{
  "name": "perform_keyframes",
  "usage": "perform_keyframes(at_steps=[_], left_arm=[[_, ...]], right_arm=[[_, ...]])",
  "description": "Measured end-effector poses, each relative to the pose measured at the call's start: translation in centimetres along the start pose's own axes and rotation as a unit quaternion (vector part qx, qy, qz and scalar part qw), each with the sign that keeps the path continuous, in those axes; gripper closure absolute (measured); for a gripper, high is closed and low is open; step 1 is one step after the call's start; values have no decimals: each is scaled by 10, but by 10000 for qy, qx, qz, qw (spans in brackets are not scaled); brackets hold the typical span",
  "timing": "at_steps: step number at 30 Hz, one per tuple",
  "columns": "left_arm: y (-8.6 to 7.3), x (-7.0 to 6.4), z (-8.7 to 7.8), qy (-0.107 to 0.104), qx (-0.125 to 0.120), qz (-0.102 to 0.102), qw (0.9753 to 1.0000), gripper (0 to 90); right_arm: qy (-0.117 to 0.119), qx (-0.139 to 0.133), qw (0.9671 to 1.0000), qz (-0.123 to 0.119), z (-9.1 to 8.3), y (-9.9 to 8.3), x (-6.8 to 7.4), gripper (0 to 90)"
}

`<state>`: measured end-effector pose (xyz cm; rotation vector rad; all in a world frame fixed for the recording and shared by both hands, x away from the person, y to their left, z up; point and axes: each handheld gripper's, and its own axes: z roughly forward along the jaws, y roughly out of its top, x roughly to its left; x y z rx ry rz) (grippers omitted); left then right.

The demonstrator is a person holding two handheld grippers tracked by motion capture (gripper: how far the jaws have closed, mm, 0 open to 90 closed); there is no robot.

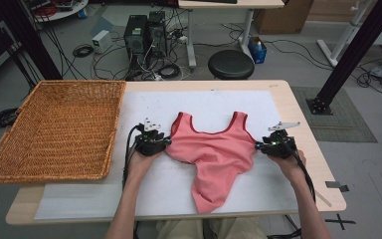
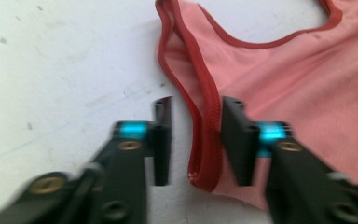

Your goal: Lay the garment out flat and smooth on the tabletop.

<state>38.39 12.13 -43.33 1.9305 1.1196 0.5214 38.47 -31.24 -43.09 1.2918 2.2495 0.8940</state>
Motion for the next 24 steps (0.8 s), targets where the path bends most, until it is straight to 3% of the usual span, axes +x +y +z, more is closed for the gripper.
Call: perform_keyframes(at_steps=[4,7,9,11,12,13,14,15,16,18,21,22,24], left_arm=[[-1,-11,-6,-87,-57,15,9999,544],[-6,-15,0,-22,109,29,9999,515],[-11,-16,6,-76,287,21,9996,515],[-14,-19,12,-86,331,78,9994,526],[-14,-20,13,-69,313,212,9993,574],[-13,-21,13,-124,267,284,9992,673],[-11,-20,14,-105,214,359,9991,786],[-8,-19,15,14,186,410,9990,849],[-3,-16,16,178,143,389,9990,860],[6,-9,17,328,-102,226,9992,865],[17,-1,21,406,-127,157,9990,858],[19,-2,20,437,-148,141,9988,806],[19,-5,14,397,-182,69,9990,648]], right_arm=[[-29,-153,9993,353,-16,-13,-2,552],[132,-150,9994,283,-16,-16,7,527],[270,-110,9992,264,-9,-15,16,510],[399,-2,9992,85,2,-14,26,522],[365,-38,9993,-37,5,-13,31,590],[491,-144,9986,-126,6,-12,35,758],[580,-178,9978,-269,7,-11,38,840],[515,-214,9974,-458,8,-9,40,894],[443,-215,9974,-533,9,-7,40,896],[199,-320,9987,-342,8,1,31,896],[-89,-586,9982,-120,5,9,18,861],[-173,-603,9980,-68,3,9,15,759],[-40,-581,9982,112,-1,7,11,660]])
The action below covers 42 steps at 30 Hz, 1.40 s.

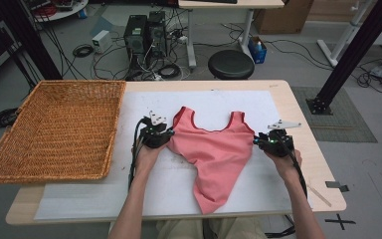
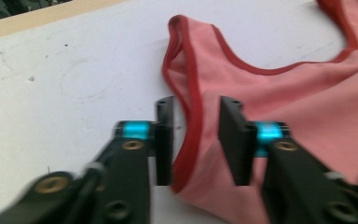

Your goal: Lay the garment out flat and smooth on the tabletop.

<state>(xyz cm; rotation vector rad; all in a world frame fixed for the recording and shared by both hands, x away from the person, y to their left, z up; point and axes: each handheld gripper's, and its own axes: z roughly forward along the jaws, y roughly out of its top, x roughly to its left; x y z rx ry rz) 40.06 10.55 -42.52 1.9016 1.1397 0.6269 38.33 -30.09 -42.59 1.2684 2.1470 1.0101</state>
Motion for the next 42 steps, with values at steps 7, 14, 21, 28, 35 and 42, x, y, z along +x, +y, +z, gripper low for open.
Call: perform_keyframes(at_steps=[7,14,21,28,35,42], left_arm=[[-17,-28,-20,-1035,15,-52,9946,540],[-31,-56,-2,-1168,513,625,9899,590],[-8,-37,-3,-688,-124,342,9970,855],[1,-31,-9,-549,-165,135,9983,635],[-23,-34,-32,-874,-100,73,9961,566],[-30,-37,-24,-862,173,72,9961,545]], right_arm=[[610,138,9979,-187,-18,-25,19,552],[807,313,9922,-896,-2,-31,63,646],[773,81,9912,-1075,-4,-18,57,882],[276,40,9989,-380,-6,-11,30,602],[902,-86,9930,-758,-39,-38,61,543],[1321,101,9808,-1431,-20,-47,109,697]])
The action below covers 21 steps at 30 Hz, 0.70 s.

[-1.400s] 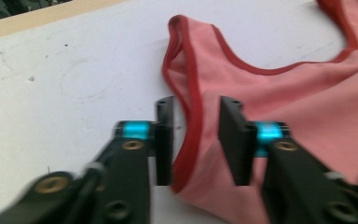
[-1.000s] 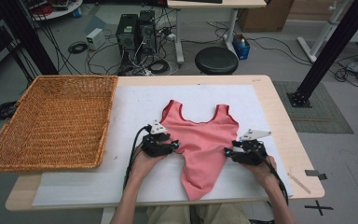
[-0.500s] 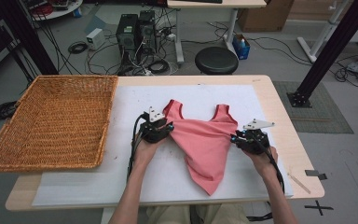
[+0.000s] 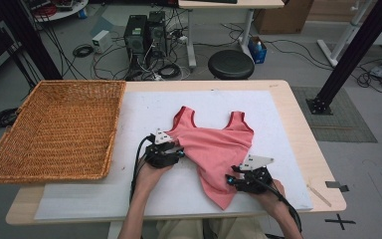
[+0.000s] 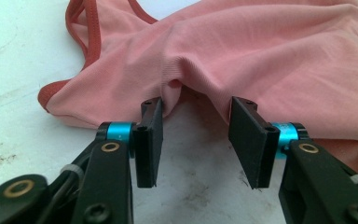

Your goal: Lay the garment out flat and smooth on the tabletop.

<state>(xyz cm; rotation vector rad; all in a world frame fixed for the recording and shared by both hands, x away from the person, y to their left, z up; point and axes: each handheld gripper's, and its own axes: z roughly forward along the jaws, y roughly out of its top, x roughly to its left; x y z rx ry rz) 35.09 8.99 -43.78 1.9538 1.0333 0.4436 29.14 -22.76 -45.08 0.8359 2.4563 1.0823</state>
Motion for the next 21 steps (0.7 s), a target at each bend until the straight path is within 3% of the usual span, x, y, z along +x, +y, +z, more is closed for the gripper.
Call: perform_keyframes(at_steps=[2,4,5,7,10,11,13,16,18,19,21], left_arm=[[0,0,1,-18,22,3,10000,545],[-1,1,1,2,66,0,10000,544],[-1,2,2,28,94,-16,10000,541],[-2,2,1,59,125,-37,9999,530],[-4,1,2,28,145,-3,9999,530],[-4,1,3,24,185,33,9998,530],[-3,1,6,22,171,59,9998,524],[1,1,14,-61,183,114,9997,519],[6,0,23,-121,211,252,9994,526],[9,0,28,-153,205,330,9991,558],[18,1,37,-72,183,482,9986,693]], right_arm=[[90,-28,9999,-98,2,1,1,855],[-78,-11,9997,-214,2,3,-2,897],[-189,-26,9997,-140,1,3,-6,900],[-536,-135,9983,202,-3,1,-21,900],[-1088,-252,9909,751,-13,-7,-43,890],[-1174,-290,9890,846,-17,-9,-46,847],[-1062,-336,9901,854,-23,-10,-46,670],[-292,-367,9973,573,-24,-8,-34,516],[-107,-131,9995,275,-16,-7,-22,526],[-109,50,9998,127,-9,-8,-18,577],[4,-25,10000,60,-7,-8,-16,760]])
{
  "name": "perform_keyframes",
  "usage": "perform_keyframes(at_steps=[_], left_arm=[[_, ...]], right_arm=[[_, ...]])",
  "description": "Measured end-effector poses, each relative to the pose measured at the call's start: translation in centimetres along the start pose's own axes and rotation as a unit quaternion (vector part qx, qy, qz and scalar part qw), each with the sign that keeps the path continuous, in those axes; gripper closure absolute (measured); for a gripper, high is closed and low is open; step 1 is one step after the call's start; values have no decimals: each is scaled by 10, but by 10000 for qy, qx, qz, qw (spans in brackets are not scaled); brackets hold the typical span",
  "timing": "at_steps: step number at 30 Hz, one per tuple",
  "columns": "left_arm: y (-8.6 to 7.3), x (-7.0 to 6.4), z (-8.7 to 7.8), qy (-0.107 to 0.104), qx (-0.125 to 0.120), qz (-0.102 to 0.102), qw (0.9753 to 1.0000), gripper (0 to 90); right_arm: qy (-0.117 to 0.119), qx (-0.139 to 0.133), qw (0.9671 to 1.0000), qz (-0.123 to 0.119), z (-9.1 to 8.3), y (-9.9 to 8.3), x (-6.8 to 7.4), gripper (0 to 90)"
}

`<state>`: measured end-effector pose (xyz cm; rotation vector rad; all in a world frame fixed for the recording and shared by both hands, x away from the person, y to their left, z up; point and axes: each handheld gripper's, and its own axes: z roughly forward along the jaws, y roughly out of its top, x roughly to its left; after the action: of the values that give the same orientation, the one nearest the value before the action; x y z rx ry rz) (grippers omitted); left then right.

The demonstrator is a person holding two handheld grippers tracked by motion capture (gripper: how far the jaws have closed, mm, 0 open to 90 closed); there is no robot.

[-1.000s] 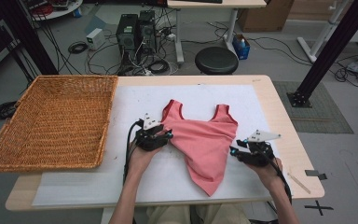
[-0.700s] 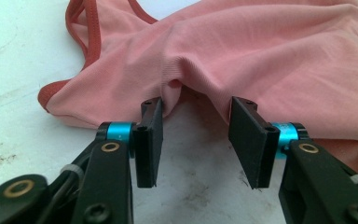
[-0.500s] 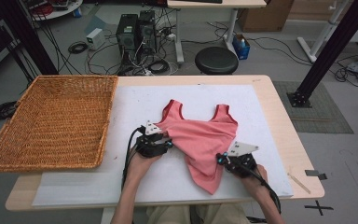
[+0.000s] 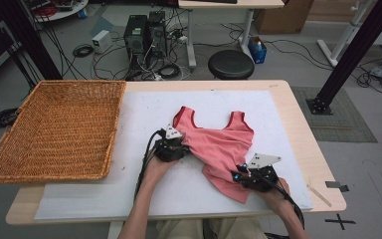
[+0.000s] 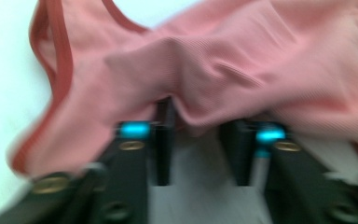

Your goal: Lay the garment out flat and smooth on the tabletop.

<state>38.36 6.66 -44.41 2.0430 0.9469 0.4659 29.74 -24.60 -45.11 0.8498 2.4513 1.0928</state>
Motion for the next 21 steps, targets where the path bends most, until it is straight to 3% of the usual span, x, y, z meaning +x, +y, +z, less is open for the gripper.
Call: perform_keyframes(at_steps=[2,6,8,10,11,13,15,19,21], left_arm=[[11,4,3,56,-252,-77,9996,815],[35,10,9,120,-633,-157,9978,842],[45,14,15,156,-577,-245,9979,824],[48,17,26,44,-425,-309,9986,702],[47,18,30,85,-308,-320,9990,658],[44,19,32,152,-133,-382,9991,651],[43,18,22,15,-192,-547,9983,599],[37,8,-8,-79,-691,-460,9965,567],[32,2,-13,-260,-616,-380,9970,558]], right_arm=[[-223,-15,9997,-62,-1,2,-3,832],[-668,-347,9968,268,-12,7,-20,842],[-964,-441,9932,491,-16,9,-32,840],[-1170,-258,9910,594,-11,10,-44,802],[-1128,-121,9915,632,-7,9,-49,768],[-1051,283,9917,691,4,5,-58,646],[-1084,130,9899,903,0,2,-61,587],[-1318,-219,9848,1107,-19,-5,-58,515],[-1375,-313,9835,1132,-27,-8,-55,512]])
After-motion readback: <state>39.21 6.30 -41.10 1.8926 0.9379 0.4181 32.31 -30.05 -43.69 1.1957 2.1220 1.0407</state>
